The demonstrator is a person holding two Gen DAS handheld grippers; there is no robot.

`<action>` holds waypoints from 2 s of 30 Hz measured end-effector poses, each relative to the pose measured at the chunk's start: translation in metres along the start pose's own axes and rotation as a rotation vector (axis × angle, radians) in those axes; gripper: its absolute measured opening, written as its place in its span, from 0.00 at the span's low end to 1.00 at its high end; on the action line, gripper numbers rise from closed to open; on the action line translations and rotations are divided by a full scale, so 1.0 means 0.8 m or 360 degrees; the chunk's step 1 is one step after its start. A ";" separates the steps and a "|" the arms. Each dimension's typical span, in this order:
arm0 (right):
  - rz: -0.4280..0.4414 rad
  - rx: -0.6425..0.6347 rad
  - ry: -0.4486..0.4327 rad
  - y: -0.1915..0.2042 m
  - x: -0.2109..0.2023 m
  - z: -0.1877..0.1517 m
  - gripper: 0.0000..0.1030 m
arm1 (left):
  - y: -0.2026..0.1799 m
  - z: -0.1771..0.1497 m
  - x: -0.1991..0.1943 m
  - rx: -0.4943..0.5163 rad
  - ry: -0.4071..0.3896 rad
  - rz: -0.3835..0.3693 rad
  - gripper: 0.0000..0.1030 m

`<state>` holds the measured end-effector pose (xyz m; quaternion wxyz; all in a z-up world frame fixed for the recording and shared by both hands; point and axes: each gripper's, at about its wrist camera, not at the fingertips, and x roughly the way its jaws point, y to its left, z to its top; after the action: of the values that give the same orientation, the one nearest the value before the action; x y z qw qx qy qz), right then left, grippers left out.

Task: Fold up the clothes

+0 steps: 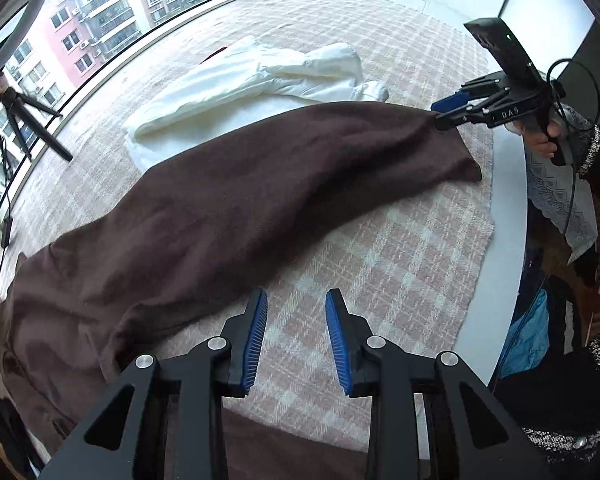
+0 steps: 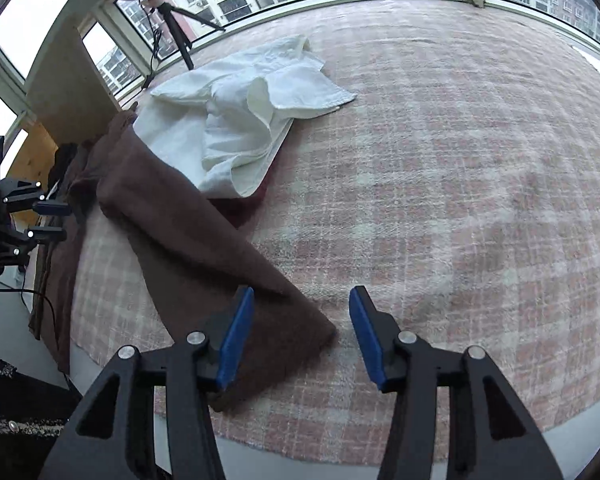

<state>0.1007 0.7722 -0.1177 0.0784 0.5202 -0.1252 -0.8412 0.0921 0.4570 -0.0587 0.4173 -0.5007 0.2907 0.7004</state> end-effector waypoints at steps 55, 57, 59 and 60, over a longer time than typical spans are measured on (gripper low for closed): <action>0.0170 -0.0851 0.0270 0.415 0.318 0.338 0.25 | -0.004 -0.224 0.004 -0.0680 -0.0021 -0.0142 0.33; 0.0154 -0.0849 0.0303 0.418 0.315 0.337 0.04 | -0.004 -0.223 0.005 -0.0677 -0.0027 -0.0148 0.38; 0.0040 -0.0921 0.0272 0.424 0.305 0.343 0.04 | -0.006 -0.222 0.005 -0.0664 -0.0030 -0.0150 0.40; -0.0059 -0.0985 0.0230 0.427 0.297 0.348 0.04 | -0.008 -0.221 0.005 -0.0660 -0.0034 -0.0158 0.44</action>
<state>-0.2540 0.4187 -0.1024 0.2264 0.5321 0.1519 -0.8016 0.1783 0.3155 -0.1203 0.3425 -0.5822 0.1109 0.7290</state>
